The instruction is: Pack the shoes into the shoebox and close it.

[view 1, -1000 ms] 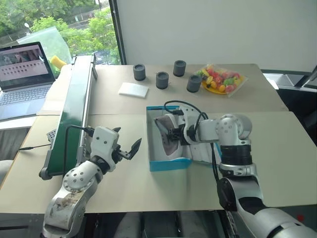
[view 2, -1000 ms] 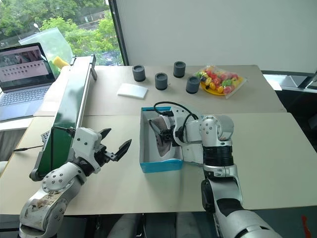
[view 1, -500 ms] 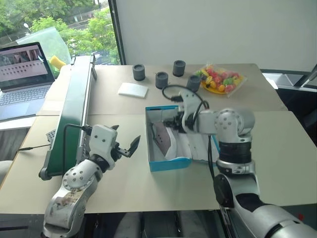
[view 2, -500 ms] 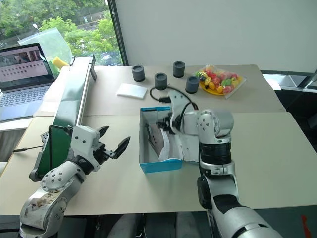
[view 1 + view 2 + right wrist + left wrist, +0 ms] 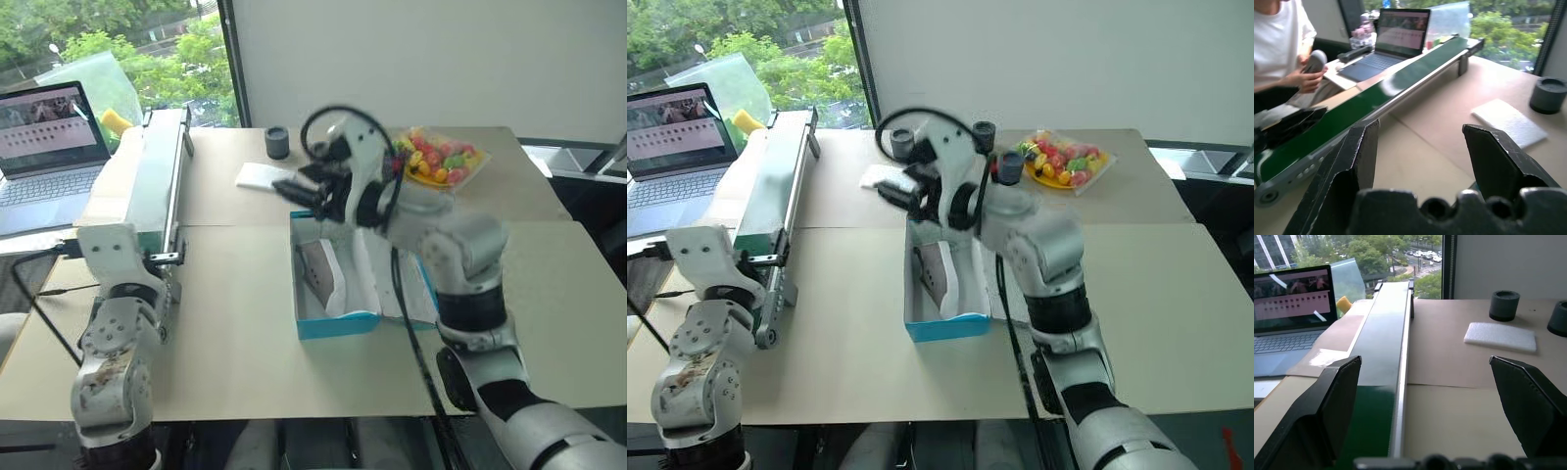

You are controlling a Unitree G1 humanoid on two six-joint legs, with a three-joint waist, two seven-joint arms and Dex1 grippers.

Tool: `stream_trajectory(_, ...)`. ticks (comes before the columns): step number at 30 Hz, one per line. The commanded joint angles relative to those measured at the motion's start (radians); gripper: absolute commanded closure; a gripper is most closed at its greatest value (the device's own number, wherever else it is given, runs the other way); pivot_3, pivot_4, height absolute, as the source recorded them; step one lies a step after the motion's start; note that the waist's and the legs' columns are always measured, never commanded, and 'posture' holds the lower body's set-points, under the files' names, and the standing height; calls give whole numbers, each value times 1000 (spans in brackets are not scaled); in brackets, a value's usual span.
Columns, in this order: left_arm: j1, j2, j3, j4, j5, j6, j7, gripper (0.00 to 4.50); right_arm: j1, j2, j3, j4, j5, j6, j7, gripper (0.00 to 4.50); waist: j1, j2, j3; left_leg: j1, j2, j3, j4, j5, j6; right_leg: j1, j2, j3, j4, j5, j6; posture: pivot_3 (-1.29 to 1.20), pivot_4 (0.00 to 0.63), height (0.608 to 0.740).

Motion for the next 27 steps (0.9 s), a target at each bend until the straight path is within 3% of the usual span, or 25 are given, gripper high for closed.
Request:
stream_trajectory(1,27,4,45,-13,-14,25,-2,0,63,-28,83,-26,-84,-147,51,1206,0,0,0,1,0,0,0,0,0,0,0,0,0,0,0,0,150,740)
stream_trajectory(2,34,4,52,-8,-15,30,-5,0,81,-36,110,-14,-115,-184,61,706,0,0,0,1,0,0,0,0,0,0,0,0,1,0,0,0,150,740)
stream_trajectory(5,49,8,74,15,-19,38,-12,0,121,-34,153,20,-165,-266,80,82,-1,0,0,2,0,0,0,0,0,0,0,0,1,0,-1,0,150,740)
stream_trajectory(13,63,54,63,66,-19,98,-49,0,179,-19,200,79,-260,-415,114,82,0,0,0,2,0,0,0,0,-1,0,1,1,0,0,-1,0,150,740)
stream_trajectory(27,30,75,63,133,-8,97,-47,0,198,32,237,99,-363,-424,100,82,1,0,0,2,0,0,0,-1,-2,0,1,1,1,1,-1,0,150,740)
